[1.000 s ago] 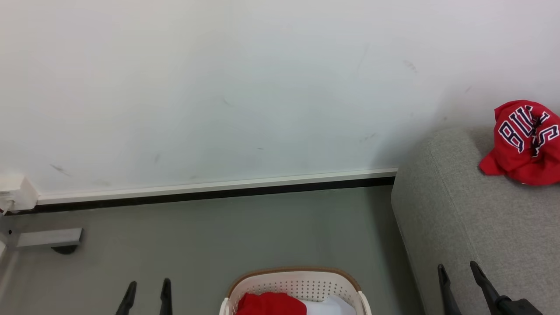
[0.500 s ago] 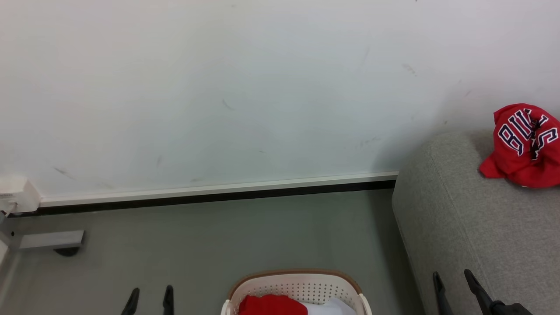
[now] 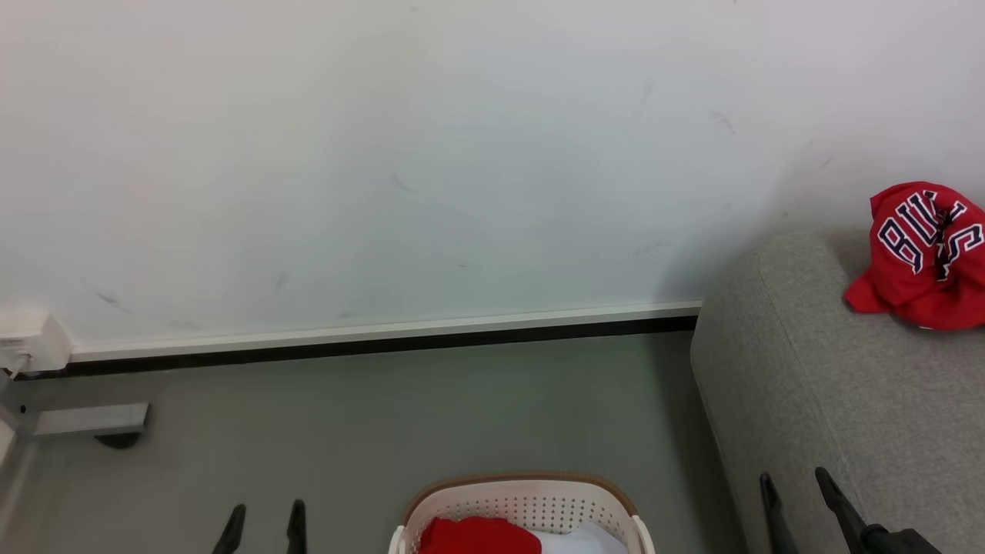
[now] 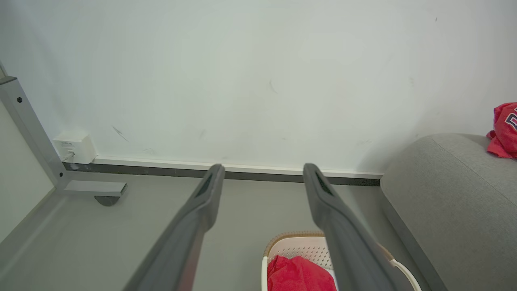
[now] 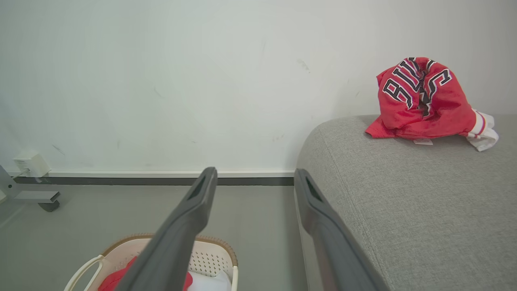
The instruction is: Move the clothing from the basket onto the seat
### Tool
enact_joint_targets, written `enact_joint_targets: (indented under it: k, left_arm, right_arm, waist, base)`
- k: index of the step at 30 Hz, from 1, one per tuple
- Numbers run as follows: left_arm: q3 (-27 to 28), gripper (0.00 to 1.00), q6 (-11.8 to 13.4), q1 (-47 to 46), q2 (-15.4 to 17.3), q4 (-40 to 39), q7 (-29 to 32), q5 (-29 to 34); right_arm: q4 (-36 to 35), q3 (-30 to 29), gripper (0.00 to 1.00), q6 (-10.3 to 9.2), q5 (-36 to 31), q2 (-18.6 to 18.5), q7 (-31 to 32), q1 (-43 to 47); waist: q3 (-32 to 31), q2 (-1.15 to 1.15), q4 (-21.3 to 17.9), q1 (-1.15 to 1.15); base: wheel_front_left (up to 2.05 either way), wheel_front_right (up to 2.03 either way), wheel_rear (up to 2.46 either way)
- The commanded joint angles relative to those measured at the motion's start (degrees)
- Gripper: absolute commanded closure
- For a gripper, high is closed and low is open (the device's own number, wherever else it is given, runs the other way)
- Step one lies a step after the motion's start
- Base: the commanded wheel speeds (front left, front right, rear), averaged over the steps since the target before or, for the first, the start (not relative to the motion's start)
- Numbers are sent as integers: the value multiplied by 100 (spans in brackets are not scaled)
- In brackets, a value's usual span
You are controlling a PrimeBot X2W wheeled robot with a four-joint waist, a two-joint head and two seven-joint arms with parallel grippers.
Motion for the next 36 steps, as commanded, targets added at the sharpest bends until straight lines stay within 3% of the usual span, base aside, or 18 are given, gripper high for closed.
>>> enact_joint_targets:
  k: [1, 6, 14, 24, 30, 36]
  left_arm:
    - [-16, 0, -13, -52, 13, -33, -3, -64]
    - [-192, 0, -47, -214, 14, -102, -3, -69]
    - [-910, 0, -159, -917, 14, 200, -3, 229]
    - [-1977, 0, -235, -2570, 20, 1918, 234, 498]
    - [-2530, 0, 12, -3638, 22, 2874, 956, 461]
    - [-2937, 0, 465, -4473, 23, 3603, 1664, 156]
  right_arm:
    - [-52, 1, 0, -12, 12, -20, 5, -73]
    - [-128, -36, 0, -12, -41, -20, 5, -137]
    - [-284, -141, 0, -12, -111, -19, 5, -371]
    - [-718, -380, 0, -13, -11, -15, 6, -1045]
    - [-1018, -486, 0, -13, 110, -16, 6, -1491]
    - [-1281, -521, 0, -13, 305, -16, 5, -1827]
  waist:
    - [16, 0, -19, 0]
    - [136, 0, -90, 0]
    - [675, 0, -250, 0]
    - [2068, 0, -424, 0]
    - [2992, 0, -447, 0]
    - [3786, 0, -495, 0]
  base:
    - [0, 0, 0]
    - [0, 0, 0]
    - [0, 0, 0]
    - [0, 0, 0]
    - [0, 0, 0]
    - [0, 0, 0]
